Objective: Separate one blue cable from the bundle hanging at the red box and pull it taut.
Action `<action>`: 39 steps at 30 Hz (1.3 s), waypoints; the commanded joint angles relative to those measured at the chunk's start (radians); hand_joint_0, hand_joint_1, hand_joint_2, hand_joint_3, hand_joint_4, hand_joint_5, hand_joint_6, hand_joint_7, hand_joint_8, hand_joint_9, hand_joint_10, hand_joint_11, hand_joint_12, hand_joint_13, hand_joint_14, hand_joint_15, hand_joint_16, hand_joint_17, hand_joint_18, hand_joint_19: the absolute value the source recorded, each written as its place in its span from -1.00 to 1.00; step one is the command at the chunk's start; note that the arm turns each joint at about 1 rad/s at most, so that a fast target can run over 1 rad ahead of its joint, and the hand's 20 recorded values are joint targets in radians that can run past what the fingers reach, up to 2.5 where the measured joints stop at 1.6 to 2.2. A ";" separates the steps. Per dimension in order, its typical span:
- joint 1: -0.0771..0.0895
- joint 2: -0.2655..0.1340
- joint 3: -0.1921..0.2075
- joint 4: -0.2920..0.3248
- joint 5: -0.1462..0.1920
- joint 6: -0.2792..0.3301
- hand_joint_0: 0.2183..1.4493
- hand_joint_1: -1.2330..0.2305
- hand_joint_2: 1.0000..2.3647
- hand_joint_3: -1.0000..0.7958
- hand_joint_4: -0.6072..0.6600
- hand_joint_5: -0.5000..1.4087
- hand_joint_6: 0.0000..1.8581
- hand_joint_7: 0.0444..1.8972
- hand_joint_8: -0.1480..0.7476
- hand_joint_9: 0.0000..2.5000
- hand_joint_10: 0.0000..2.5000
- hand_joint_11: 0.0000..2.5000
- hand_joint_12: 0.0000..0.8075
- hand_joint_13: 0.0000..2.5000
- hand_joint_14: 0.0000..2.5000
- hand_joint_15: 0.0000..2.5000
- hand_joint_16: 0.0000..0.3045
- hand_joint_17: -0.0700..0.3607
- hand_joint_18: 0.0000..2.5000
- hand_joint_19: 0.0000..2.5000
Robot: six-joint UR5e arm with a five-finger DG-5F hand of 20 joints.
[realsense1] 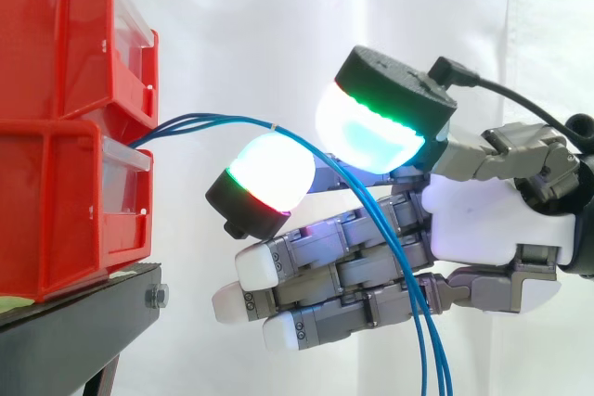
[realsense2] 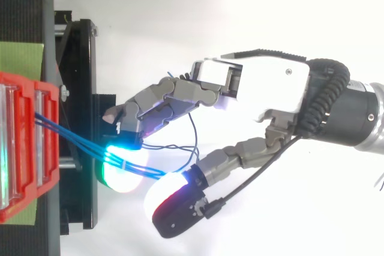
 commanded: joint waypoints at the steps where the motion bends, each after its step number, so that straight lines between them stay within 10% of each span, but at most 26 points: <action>1: 0.000 0.000 0.000 -0.009 -0.001 0.002 -0.48 -0.31 -1.00 -0.44 0.25 -0.67 -0.08 -0.11 0.03 -0.44 -0.99 -0.69 -0.30 -0.59 -1.00 -0.95 -0.78 -0.32 -0.62 -0.87; 6: 0.000 0.000 0.000 -0.012 0.001 0.002 -0.37 -0.04 -1.00 -0.44 0.20 -0.65 -0.09 -0.06 0.02 -0.42 -0.99 -0.69 -0.34 -0.59 -1.00 -0.95 -0.79 -0.35 -0.64 -0.87; 19: 0.000 0.000 0.000 -0.012 0.001 0.002 -0.28 -0.42 -0.97 -0.12 0.03 -0.68 -0.02 0.03 0.02 -0.45 -0.99 -0.68 -0.31 -0.59 -1.00 -0.94 -0.79 -0.34 -0.63 -0.86; 29: -0.002 0.000 0.000 -0.018 0.001 0.002 -0.05 -0.56 -1.00 -0.44 0.14 -0.67 -0.02 0.12 0.00 -0.43 -0.99 -0.66 -0.32 -0.57 -1.00 -0.94 -0.79 -0.34 -0.60 -0.87; 39: -0.005 0.000 0.000 -0.023 -0.002 0.002 -0.50 -0.37 -1.00 -0.44 0.25 -0.66 -0.04 0.03 0.05 -0.41 -0.99 -0.66 -0.29 -0.57 -1.00 -0.93 -0.77 -0.31 -0.60 -0.85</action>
